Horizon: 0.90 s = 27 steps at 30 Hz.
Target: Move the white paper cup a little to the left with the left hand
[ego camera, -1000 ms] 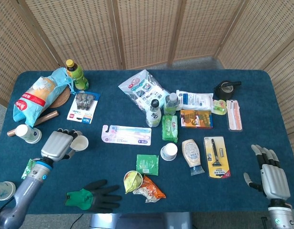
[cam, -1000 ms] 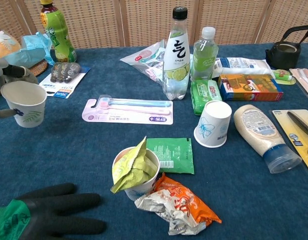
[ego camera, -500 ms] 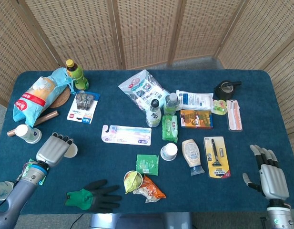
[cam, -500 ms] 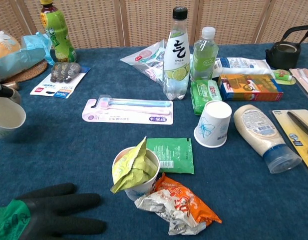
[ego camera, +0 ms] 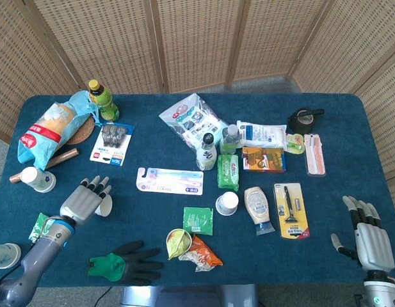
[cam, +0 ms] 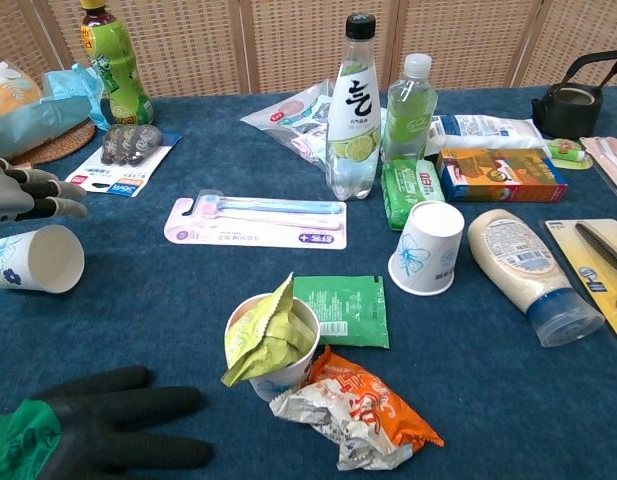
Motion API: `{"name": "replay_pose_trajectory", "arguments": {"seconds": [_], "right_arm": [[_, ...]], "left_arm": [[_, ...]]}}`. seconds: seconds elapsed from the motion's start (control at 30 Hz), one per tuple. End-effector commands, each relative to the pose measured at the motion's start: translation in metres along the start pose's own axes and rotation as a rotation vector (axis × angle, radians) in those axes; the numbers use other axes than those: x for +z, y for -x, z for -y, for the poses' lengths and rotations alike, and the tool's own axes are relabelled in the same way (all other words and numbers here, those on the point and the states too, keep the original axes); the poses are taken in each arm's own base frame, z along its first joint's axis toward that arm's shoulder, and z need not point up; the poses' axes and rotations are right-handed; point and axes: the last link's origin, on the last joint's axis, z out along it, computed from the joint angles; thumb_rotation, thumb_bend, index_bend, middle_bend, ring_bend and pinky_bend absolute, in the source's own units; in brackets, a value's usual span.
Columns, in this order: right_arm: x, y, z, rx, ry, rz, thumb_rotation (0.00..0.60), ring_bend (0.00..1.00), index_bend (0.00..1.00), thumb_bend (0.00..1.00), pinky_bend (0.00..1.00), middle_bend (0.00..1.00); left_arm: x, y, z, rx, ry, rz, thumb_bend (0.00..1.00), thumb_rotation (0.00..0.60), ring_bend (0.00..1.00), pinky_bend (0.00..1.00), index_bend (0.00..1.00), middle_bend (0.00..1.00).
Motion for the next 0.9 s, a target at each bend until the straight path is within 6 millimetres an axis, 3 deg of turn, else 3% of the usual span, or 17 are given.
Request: {"name": "replay_pose_trajectory", "arguments": {"seconds": [0.03, 0.27, 0.63, 0.9], "right_arm": [[0.0, 0.0, 0.0, 0.001, 0.0, 0.002, 0.6, 0.0, 0.0, 0.38, 0.0, 0.03], [-0.001, 0.002, 0.002, 0.009, -0.009, 0.003, 0.6, 0.0, 0.0, 0.38, 0.0, 0.03], [0.002, 0.003, 0.01, 0.0, -0.027, 0.008, 0.6, 0.0, 0.0, 0.38, 0.0, 0.03], [0.003, 0.005, 0.02, -0.006, -0.043, 0.017, 0.6, 0.0, 0.0, 0.38, 0.0, 0.03]], "left_arm": [[-0.001, -0.001, -0.001, -0.04, -0.006, -0.005, 0.38, 0.6, 0.0, 0.15, 0.0, 0.0], [-0.008, 0.007, 0.002, -0.269, -0.032, -0.074, 0.38, 0.6, 0.0, 0.16, 0.0, 0.01], [-0.027, 0.045, 0.02, -0.563, -0.031, -0.072, 0.38, 0.6, 0.01, 0.18, 0.0, 0.02], [-0.027, 0.065, 0.028, -0.662, -0.04, -0.054, 0.38, 0.6, 0.03, 0.18, 0.0, 0.04]]}}
